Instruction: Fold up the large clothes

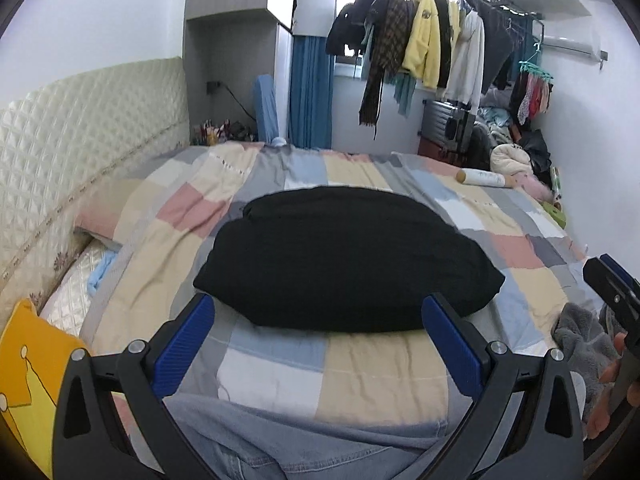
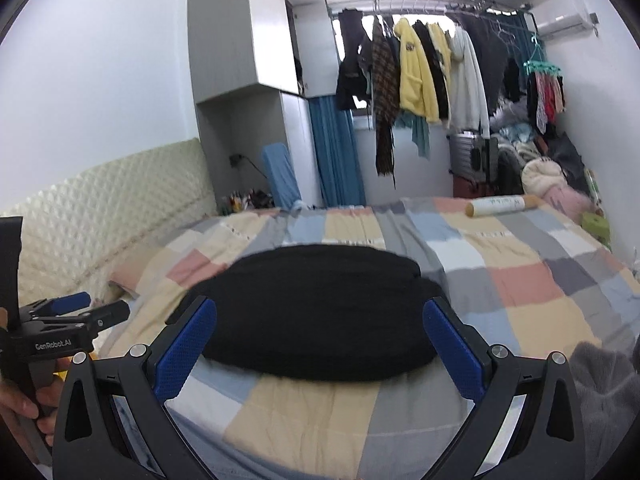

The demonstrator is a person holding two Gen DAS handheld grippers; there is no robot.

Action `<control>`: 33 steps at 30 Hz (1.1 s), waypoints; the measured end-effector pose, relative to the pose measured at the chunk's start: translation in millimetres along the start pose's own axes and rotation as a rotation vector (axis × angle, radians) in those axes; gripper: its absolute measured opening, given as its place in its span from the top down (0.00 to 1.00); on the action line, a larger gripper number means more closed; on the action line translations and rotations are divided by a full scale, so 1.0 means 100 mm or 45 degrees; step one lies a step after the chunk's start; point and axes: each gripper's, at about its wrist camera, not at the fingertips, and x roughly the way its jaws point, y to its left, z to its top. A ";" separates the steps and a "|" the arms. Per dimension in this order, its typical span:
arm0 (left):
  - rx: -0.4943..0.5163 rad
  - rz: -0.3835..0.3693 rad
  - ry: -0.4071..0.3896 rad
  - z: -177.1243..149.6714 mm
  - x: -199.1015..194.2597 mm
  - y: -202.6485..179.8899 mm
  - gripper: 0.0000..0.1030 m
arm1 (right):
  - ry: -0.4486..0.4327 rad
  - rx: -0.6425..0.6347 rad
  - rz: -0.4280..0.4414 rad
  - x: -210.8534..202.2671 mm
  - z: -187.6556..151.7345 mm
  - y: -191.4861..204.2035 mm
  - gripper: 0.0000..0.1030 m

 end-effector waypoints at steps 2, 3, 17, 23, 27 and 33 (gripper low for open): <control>-0.006 0.018 0.004 -0.03 0.02 0.01 0.00 | 0.015 -0.016 -0.016 0.02 -0.07 0.02 0.00; -0.007 0.018 0.008 -0.04 0.04 0.03 0.00 | 0.023 -0.023 -0.022 0.03 -0.11 0.03 0.00; 0.004 0.048 0.007 -0.13 0.05 0.07 0.00 | 0.081 -0.039 -0.007 0.16 -0.29 0.07 0.00; 0.002 0.054 0.020 -0.16 0.05 0.07 0.00 | 0.090 -0.023 -0.007 0.17 -0.28 0.07 0.00; 0.001 0.056 0.021 -0.17 0.05 0.07 0.00 | 0.087 -0.025 -0.014 0.16 -0.27 0.07 0.00; 0.002 0.053 0.020 -0.17 0.04 0.06 0.00 | 0.094 -0.020 -0.014 0.16 -0.25 0.07 0.00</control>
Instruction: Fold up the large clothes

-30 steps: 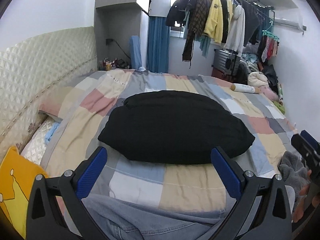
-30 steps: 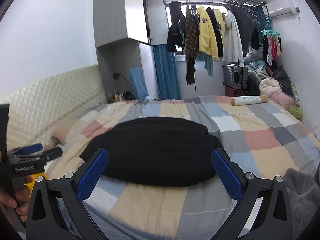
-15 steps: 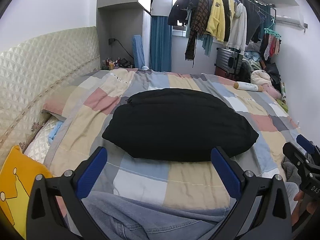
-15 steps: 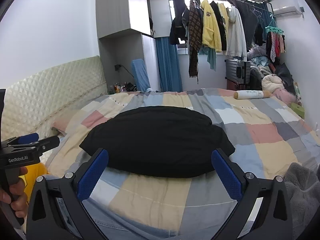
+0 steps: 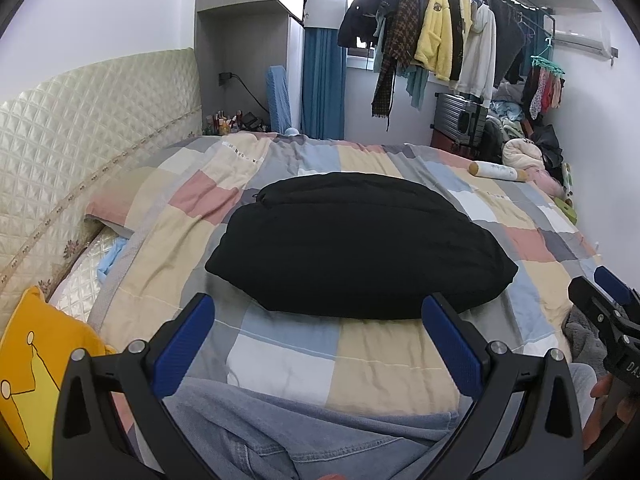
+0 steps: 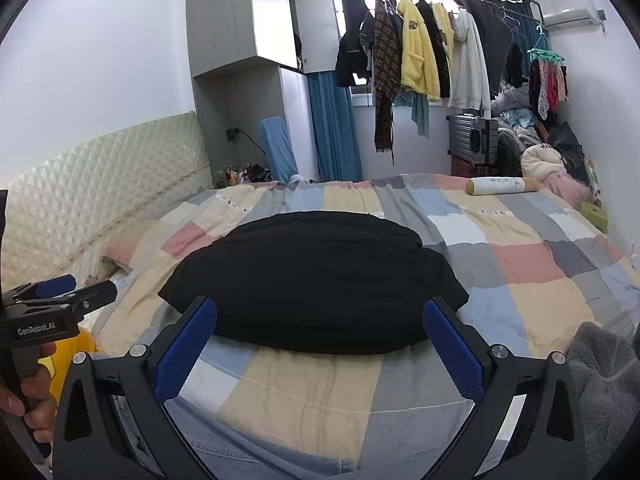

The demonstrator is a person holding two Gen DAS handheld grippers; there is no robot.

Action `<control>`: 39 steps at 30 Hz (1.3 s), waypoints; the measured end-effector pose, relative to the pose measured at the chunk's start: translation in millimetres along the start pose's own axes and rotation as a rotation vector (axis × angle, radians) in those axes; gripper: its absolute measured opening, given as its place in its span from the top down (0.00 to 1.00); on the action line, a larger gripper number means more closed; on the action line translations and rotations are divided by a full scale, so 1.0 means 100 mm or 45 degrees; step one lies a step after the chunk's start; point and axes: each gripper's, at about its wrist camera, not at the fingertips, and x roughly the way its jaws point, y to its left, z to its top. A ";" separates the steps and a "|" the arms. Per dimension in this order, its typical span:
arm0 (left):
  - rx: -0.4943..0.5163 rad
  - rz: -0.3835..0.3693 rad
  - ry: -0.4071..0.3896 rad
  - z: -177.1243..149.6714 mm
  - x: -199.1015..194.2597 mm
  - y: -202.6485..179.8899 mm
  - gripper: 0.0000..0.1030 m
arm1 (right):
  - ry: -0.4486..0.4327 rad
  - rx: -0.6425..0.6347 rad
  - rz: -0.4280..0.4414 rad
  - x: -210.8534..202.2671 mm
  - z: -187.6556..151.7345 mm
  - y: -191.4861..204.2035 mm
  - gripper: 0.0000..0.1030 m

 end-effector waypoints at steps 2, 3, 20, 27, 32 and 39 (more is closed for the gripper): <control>0.000 0.004 0.001 0.00 0.00 0.01 0.00 | 0.000 -0.003 -0.004 0.01 0.00 0.00 0.00; -0.003 0.004 0.001 0.00 -0.01 0.01 0.00 | 0.000 -0.003 -0.007 0.01 0.00 0.00 0.00; -0.010 0.006 0.019 0.01 -0.02 -0.07 0.00 | 0.006 -0.006 -0.018 -0.01 0.04 -0.02 0.00; -0.011 0.014 0.008 0.00 -0.05 -0.08 0.00 | -0.007 -0.012 -0.012 -0.04 0.07 -0.01 0.00; -0.019 0.007 0.013 0.00 -0.08 -0.06 0.00 | -0.011 -0.017 -0.014 -0.04 0.07 -0.01 0.00; -0.022 0.007 0.001 0.02 -0.13 -0.05 0.00 | -0.002 -0.011 -0.022 -0.03 0.05 -0.01 0.00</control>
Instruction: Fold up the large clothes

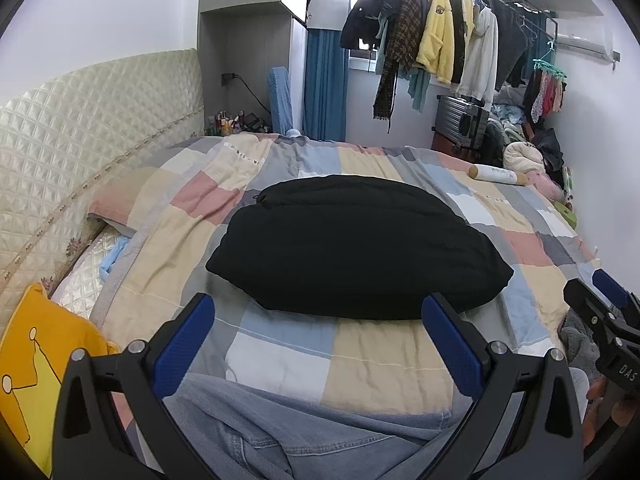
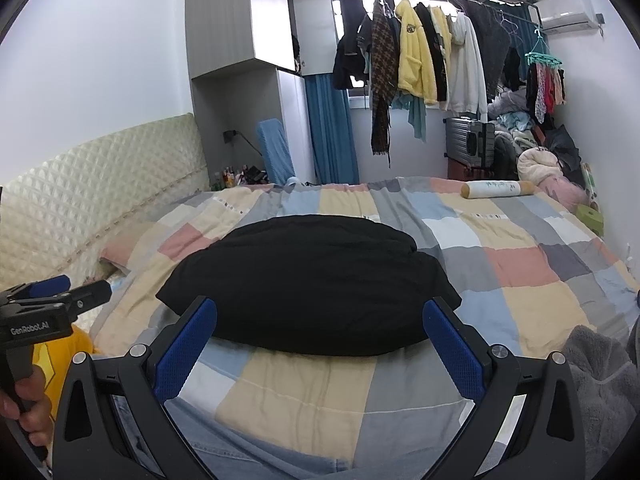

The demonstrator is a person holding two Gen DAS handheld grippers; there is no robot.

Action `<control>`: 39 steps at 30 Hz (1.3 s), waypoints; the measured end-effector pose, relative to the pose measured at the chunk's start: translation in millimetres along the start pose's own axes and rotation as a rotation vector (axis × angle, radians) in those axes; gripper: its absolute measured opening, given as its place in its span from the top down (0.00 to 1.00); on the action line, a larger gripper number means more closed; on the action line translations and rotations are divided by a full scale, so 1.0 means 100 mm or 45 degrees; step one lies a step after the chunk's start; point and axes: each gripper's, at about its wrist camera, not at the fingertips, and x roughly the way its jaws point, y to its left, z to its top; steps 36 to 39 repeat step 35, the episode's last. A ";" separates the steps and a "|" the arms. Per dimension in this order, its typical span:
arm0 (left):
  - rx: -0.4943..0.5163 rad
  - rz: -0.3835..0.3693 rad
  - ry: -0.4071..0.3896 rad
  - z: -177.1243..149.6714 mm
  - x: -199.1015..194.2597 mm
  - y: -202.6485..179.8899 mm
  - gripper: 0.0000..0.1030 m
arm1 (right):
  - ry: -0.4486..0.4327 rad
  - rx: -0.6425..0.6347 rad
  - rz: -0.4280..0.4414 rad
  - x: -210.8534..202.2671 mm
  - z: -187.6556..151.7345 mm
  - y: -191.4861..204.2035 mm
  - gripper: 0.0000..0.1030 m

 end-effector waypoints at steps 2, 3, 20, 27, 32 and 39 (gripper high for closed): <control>0.000 -0.001 0.002 0.02 0.00 0.00 0.00 | -0.001 0.000 0.000 0.00 0.00 0.01 0.00; -0.001 -0.003 0.004 0.01 -0.01 0.00 0.00 | -0.001 -0.003 0.000 0.00 0.00 0.02 0.00; -0.018 0.014 -0.003 0.04 -0.03 0.04 0.00 | 0.003 0.002 0.000 0.01 -0.03 0.03 0.00; -0.014 0.004 0.012 0.06 -0.02 0.04 0.00 | 0.003 0.017 -0.012 0.00 -0.04 -0.02 0.00; -0.005 0.032 0.000 0.06 -0.02 0.02 0.00 | 0.012 0.004 -0.025 0.00 -0.07 -0.01 0.00; -0.009 0.019 0.007 0.06 -0.02 0.02 0.00 | 0.012 0.016 -0.027 0.00 -0.07 -0.02 0.00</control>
